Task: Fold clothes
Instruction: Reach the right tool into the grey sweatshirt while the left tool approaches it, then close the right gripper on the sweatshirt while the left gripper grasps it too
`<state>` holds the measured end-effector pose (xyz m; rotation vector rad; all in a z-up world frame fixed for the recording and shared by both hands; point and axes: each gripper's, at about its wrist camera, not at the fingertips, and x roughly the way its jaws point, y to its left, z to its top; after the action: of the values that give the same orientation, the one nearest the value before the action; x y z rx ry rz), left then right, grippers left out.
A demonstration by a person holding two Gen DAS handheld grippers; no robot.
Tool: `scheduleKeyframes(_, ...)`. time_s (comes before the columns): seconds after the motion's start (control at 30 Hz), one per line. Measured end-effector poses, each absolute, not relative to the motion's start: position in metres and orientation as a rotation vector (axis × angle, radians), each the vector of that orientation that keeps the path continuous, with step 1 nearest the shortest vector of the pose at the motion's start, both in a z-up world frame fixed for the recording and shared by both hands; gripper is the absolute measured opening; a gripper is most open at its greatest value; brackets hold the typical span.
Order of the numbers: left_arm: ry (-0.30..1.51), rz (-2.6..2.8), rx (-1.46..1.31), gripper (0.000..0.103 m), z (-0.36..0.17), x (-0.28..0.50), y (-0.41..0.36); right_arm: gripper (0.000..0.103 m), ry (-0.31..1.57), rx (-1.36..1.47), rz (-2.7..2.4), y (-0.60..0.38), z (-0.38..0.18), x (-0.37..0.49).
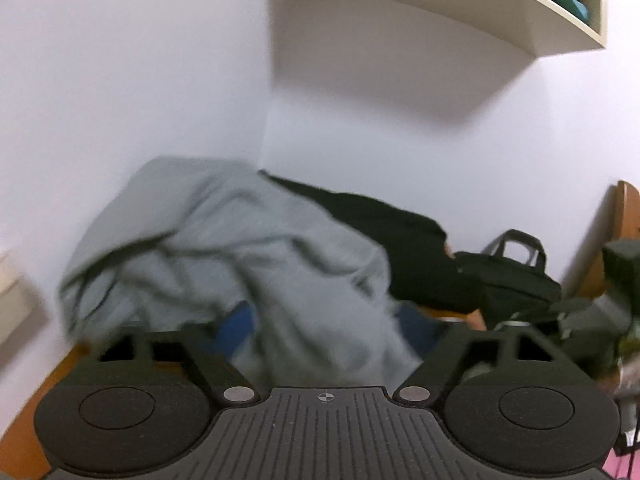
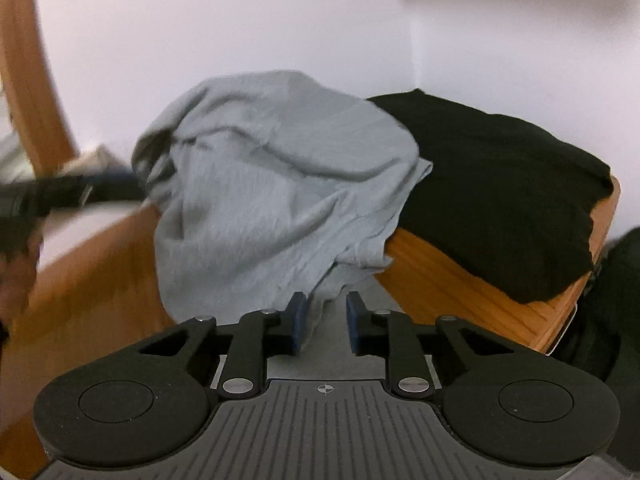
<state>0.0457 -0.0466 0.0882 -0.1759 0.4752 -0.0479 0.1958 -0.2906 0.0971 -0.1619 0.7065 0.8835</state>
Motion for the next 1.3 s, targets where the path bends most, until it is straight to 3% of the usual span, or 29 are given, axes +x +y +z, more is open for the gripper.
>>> scheduleKeyframes(0.13,0.489,-0.094,-0.147,0.047,0.101,0.090,-0.071,0.021,0.710,-0.131,0.918,-0.294,0.091,0.202)
scheduleKeyframes(0.17,0.497,-0.109,-0.146,0.046,0.103,0.103,-0.076,0.021,0.708,-0.123,0.924,-0.295,0.089,0.204)
scheduleKeyframes(0.4,0.585,-0.138,-0.034,0.046,0.101,0.183,-0.111,0.021,0.678,-0.124,0.971,-0.308,0.092,0.210)
scheduleKeyframes(0.53,0.691,-0.175,0.070,0.056,0.084,0.213,-0.127,0.021,0.681,-0.106,1.006,-0.314,0.087,0.214)
scheduleKeyframes(0.63,0.768,-0.155,0.142,0.057,0.068,0.228,-0.135,0.021,0.681,-0.110,1.011,-0.315,0.082,0.215)
scheduleKeyframes(0.7,0.801,-0.122,0.200,0.045,0.060,0.234,-0.137,0.021,0.686,-0.112,1.011,-0.314,0.078,0.217)
scheduleKeyframes(0.73,0.807,-0.106,0.224,0.017,0.057,0.234,-0.136,0.021,0.687,-0.113,1.013,-0.314,0.076,0.217)
scheduleKeyframes(0.77,0.807,-0.097,0.223,0.001,0.057,0.233,-0.133,0.021,0.687,-0.113,1.016,-0.314,0.075,0.217)
scheduleKeyframes(1.13,0.581,0.015,0.050,0.001,0.136,0.137,-0.053,0.021,0.622,-0.127,1.063,-0.298,0.086,0.205)
scheduleKeyframes(1.3,0.583,0.080,0.041,0.001,0.141,0.086,-0.029,0.022,0.601,-0.115,1.107,-0.287,0.092,0.195)
